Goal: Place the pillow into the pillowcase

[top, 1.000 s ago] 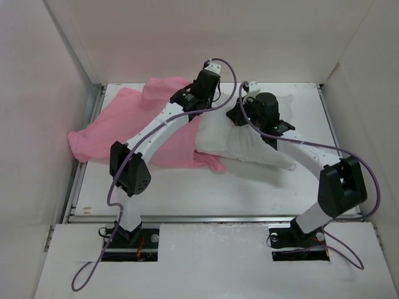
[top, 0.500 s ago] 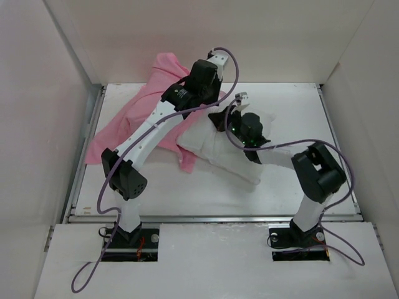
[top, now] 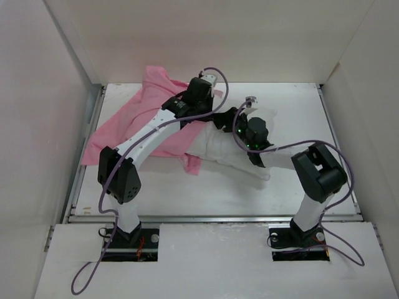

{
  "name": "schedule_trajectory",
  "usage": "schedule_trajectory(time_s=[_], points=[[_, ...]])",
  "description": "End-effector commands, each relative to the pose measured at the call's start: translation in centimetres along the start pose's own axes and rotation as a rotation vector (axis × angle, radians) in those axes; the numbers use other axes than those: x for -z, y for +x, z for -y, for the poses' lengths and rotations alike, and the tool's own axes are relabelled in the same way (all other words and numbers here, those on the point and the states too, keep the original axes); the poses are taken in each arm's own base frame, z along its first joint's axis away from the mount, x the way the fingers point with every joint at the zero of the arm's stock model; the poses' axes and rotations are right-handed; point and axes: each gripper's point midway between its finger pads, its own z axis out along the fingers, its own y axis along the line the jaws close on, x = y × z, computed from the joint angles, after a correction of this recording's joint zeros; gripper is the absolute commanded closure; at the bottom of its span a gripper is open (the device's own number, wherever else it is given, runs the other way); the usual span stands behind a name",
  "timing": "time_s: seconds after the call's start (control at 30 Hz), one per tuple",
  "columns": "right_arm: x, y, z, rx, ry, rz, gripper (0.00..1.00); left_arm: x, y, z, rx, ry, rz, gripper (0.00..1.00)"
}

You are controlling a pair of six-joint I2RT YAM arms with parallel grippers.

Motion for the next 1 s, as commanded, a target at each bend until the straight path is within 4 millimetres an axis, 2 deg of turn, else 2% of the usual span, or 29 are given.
schedule_trajectory(time_s=[0.0,0.03,0.07,0.1,0.13,0.17,0.23,0.27,0.3,0.37,0.4,0.43,0.47,0.5,0.53,0.57,0.6,0.63,0.67,0.7,0.73,0.77,0.8,0.83,0.9,0.93,0.97], points=[[1.6,-2.5,-2.1,0.02,-0.067,-0.066,0.41,1.1,-4.2,-1.7,0.118,0.023,0.138,1.0],[1.4,-3.3,-2.0,0.057,-0.053,-0.082,0.33,1.4,-5.3,-2.4,0.129,0.018,0.167,1.0],[1.4,-3.9,-1.5,0.099,-0.013,-0.103,0.31,1.7,-6.5,-3.1,0.139,0.0,0.203,1.0],[1.9,-2.2,0.9,0.181,0.082,-0.206,0.31,2.0,-7.5,-4.4,0.144,-0.024,0.232,1.0],[2.0,-2.0,1.5,0.247,0.097,-0.246,0.3,2.3,-8.3,-5.0,0.152,-0.04,0.253,1.0],[1.5,-3.6,1.7,0.307,0.121,-0.244,0.3,2.3,-9.1,-5.4,0.146,-0.046,0.268,1.0],[2.4,-3.2,3.3,0.429,0.151,-0.354,0.28,2.4,-9.8,-6.2,0.144,-0.065,0.282,1.0],[1.9,-5.5,2.6,0.456,0.13,-0.334,0.28,2.4,-9.8,-6.2,0.144,-0.065,0.283,1.0],[2.0,-6.0,2.6,0.474,0.114,-0.347,0.27,2.4,-10.1,-6.8,0.139,-0.073,0.293,1.0],[1.9,-7.0,3.3,0.504,0.097,-0.381,0.26,2.4,-10.4,-6.5,0.138,-0.059,0.304,1.0],[1.1,-8.8,2.7,0.521,0.079,-0.355,0.24,2.4,-10.4,-6.5,0.138,-0.059,0.304,1.0],[0.4,-8.4,3.4,0.518,0.068,-0.379,0.24,2.4,-10.4,-6.5,0.138,-0.059,0.304,1.0],[0.1,-8.2,3.6,0.526,0.05,-0.409,0.21,2.5,-10.6,-6.3,0.137,-0.046,0.311,1.0],[-1.1,-9.6,2.1,0.539,-0.021,-0.4,0.1,2.5,-10.6,-6.3,0.126,-0.047,0.311,1.0],[-2.0,-7.7,3.5,0.532,-0.037,-0.463,0.1,2.5,-10.6,-6.3,0.126,-0.047,0.311,1.0],[-1.9,-6.2,4.2,0.533,-0.061,-0.545,0.1,2.7,-11.0,-6.2,0.126,-0.045,0.32,1.0],[-2.2,-5.2,3.3,0.517,-0.152,-0.595,0.07,2.7,-11.0,-6.2,0.126,-0.045,0.32,1.0],[-3.7,-6.4,1.9,0.53,-0.21,-0.578,0.07,2.7,-11.0,-6.4,0.128,-0.054,0.322,1.0],[-4.5,-4.0,3.6,0.501,-0.234,-0.636,0.06,2.9,-11.4,-6.3,0.128,-0.051,0.331,1.0],[-4.4,-3.1,3.9,0.465,-0.243,-0.682,0.05,2.9,-11.2,-6.4,0.128,-0.054,0.322,1.0],[-5.5,-2.9,2.3,0.482,-0.286,-0.679,0.05,3.3,-11.7,-6.2,0.128,-0.05,0.337,1.0],[-5.9,-0.8,3.4,0.478,-0.274,-0.723,0.05,3.2,-12.1,-6.3,0.13,-0.057,0.345,1.0],[-5.8,0.4,3.7,0.499,-0.276,-0.755,0.05,3.0,-12.0,-6.4,0.129,-0.06,0.335,1.0],[-5.9,2.0,3.0,0.508,-0.303,-0.777,0.05,3.0,-12.0,-6.6,0.132,-0.074,0.339,1.0],[-5.7,4.3,3.3,0.505,-0.316,-0.823,0.05,3.4,-12.7,-6.6,0.133,-0.08,0.352,1.0],[-5.3,5.1,4.0,0.497,-0.31,-0.855,0.05,2.8,-12.2,-6.8,0.133,-0.086,0.333,1.0],[-5.4,5.8,3.9,0.509,-0.315,-0.87,0.06,3.1,-12.6,-6.7,0.133,-0.083,0.343,1.0]])
